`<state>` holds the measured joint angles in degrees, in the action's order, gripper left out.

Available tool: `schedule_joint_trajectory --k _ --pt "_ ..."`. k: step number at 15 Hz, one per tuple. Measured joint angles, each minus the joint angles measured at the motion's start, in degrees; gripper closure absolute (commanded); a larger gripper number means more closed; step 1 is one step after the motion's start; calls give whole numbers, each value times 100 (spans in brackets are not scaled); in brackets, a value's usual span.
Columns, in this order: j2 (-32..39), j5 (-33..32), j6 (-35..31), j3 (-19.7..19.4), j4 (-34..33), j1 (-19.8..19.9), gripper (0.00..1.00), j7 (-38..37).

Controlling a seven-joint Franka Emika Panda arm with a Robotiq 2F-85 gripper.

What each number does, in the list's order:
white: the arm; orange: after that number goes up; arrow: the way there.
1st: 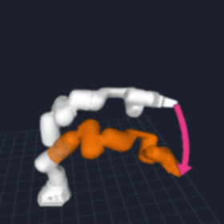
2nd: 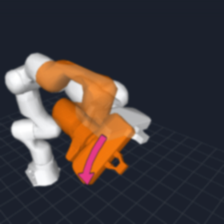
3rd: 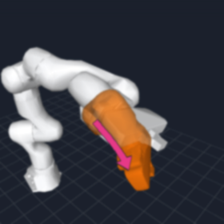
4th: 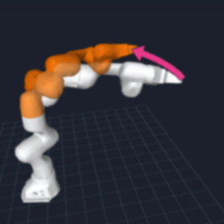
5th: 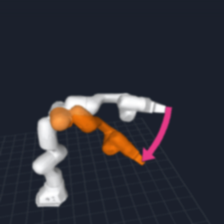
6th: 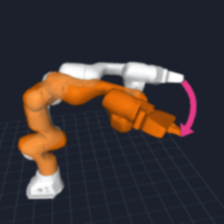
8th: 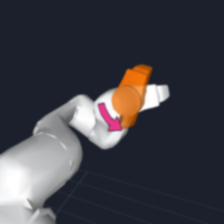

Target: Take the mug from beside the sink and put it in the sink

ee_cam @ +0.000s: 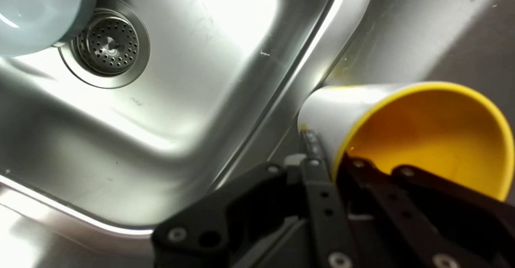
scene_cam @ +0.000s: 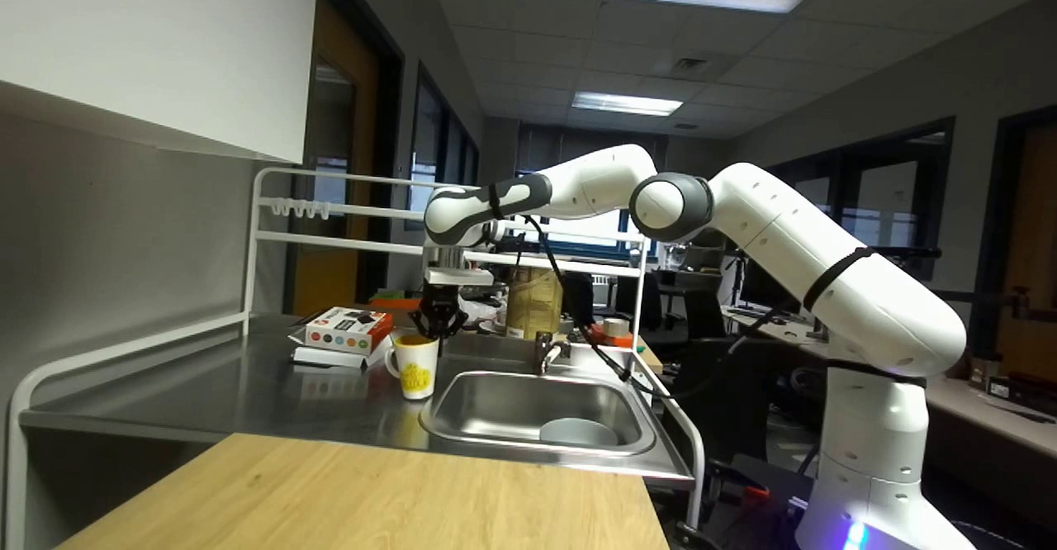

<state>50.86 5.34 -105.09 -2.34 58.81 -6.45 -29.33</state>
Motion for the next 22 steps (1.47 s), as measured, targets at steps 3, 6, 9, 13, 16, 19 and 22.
schedule_joint_trajectory --k 3,6,9,13,16,19,22 --pt "-132 59 -12 139 -2 -11 94 210" --pt "-425 289 -133 317 72 9 94 560" --pt "-865 542 -424 428 463 81 94 943" --pt "-1491 884 -915 461 1474 286 94 1269" --pt "-1878 995 -1221 444 2379 473 94 1271" --pt "-2222 1155 -1561 425 3308 642 94 1280" --pt "-2555 1265 -1831 411 4119 735 94 1289"
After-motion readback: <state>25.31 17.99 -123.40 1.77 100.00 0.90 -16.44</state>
